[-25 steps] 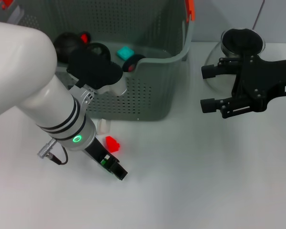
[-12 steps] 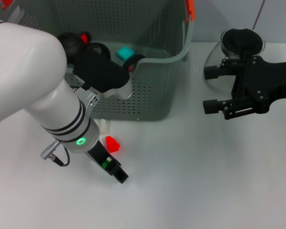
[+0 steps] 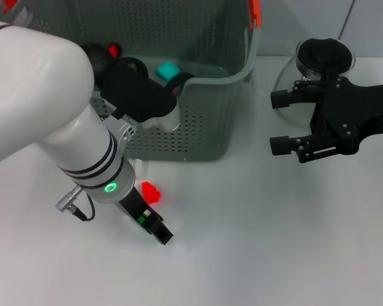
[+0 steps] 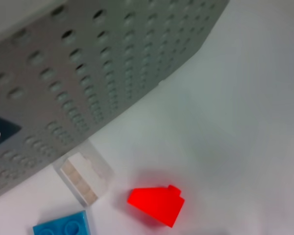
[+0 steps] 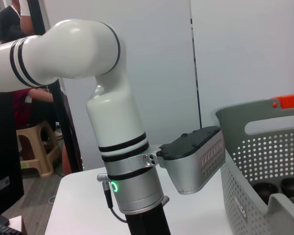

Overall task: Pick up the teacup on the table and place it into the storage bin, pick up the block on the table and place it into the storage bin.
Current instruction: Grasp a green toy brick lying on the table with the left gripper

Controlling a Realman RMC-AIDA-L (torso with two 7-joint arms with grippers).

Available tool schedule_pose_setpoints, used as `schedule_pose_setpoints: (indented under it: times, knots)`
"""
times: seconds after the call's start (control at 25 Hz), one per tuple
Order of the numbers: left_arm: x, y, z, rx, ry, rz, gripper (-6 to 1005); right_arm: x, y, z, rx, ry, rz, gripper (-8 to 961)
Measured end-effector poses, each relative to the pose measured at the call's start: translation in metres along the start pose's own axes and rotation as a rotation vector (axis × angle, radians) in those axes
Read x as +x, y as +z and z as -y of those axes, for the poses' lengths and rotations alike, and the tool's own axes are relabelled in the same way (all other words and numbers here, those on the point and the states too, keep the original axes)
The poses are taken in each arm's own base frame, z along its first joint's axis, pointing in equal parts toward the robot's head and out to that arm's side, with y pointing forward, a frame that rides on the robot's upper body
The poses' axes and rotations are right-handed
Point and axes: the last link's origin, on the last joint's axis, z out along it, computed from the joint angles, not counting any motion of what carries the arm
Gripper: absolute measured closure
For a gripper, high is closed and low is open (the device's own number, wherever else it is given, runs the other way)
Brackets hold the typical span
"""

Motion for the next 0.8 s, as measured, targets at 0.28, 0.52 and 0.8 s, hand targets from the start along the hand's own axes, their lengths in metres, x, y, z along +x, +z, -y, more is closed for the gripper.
schedule_pose_setpoints:
  times: [0.28,0.52,0.8]
  knots:
    - [-0.0003,0.0011,0.0009,0.003,-0.007,0.001,55,0.0004,0.0017,-0.001,-0.007,-0.004,-0.002,13]
    - [0.001,0.001,-0.0002,0.005,-0.002,0.0,64,0.0014,0.0026,-0.0014,-0.012,-0.009,-0.011,13]
    - [0.0025,0.0017,-0.0025,0.006,0.006,0.003,66,0.008,0.004,-0.0037,-0.03,-0.002,-0.055,13]
